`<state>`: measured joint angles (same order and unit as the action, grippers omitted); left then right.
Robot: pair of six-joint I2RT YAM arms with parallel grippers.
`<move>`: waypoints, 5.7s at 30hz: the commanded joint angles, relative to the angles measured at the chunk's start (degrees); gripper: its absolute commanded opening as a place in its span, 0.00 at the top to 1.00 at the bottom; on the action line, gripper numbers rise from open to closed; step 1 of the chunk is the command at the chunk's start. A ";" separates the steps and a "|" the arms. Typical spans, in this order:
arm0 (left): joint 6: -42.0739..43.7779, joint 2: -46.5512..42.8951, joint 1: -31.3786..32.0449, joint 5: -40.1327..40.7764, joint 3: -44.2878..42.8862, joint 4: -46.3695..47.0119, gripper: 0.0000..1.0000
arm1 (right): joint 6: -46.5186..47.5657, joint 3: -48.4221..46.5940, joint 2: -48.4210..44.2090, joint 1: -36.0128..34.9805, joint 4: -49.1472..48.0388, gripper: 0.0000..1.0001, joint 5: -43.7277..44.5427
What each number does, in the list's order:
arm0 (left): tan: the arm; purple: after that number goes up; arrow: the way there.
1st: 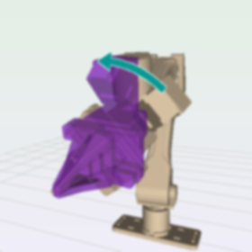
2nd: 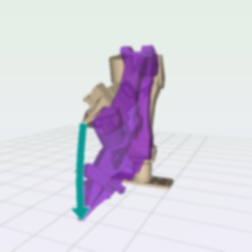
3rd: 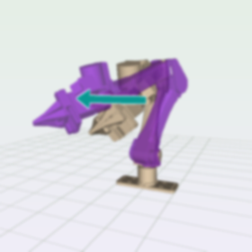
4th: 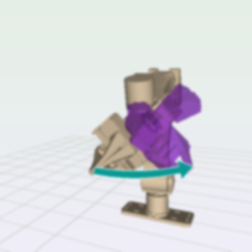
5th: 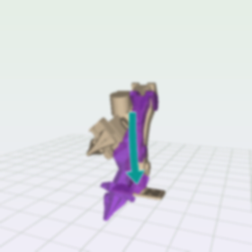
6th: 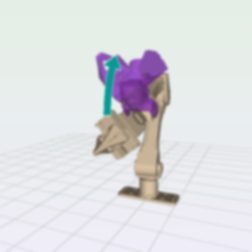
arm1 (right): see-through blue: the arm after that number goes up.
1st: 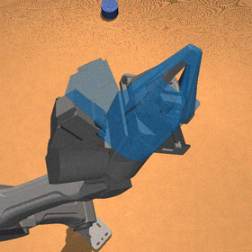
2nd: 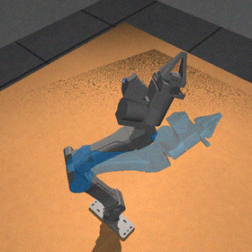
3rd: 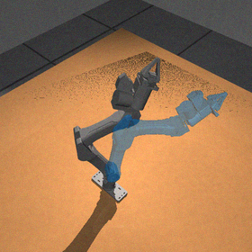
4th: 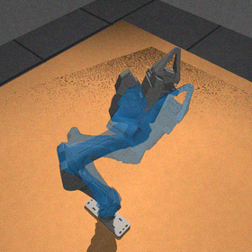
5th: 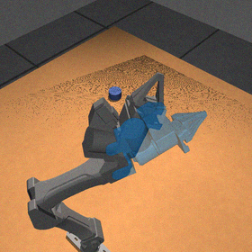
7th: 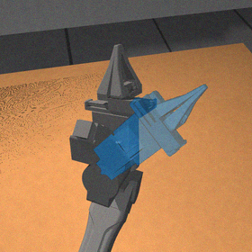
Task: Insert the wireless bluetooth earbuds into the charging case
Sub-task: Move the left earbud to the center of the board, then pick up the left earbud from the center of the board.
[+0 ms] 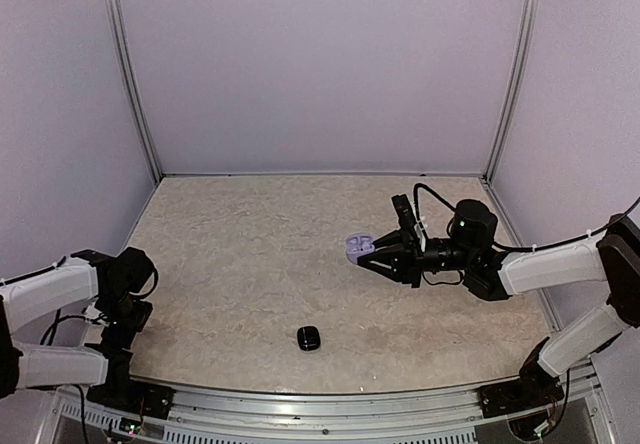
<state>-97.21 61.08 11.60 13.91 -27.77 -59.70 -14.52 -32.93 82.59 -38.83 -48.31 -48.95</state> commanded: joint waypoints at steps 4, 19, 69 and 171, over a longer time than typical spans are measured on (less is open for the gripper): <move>-2.32 -0.35 -0.70 -3.66 5.65 4.70 0.03 | 0.30 0.59 -1.55 0.66 -0.47 1.00 -0.07; 8.63 2.86 8.03 -5.85 0.43 30.61 0.06 | -0.01 0.32 -0.11 0.74 -1.08 1.00 -0.61; 11.13 1.93 -14.82 0.95 1.17 9.13 0.63 | 0.73 -0.12 1.13 0.82 0.15 1.00 -0.27; 96.90 40.70 40.15 -12.62 1.53 106.09 0.54 | 6.23 5.54 -14.02 5.70 11.56 1.00 -1.41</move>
<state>-2.44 99.63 51.46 3.01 -25.12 44.51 -7.88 -27.53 67.68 -33.30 -34.70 -50.35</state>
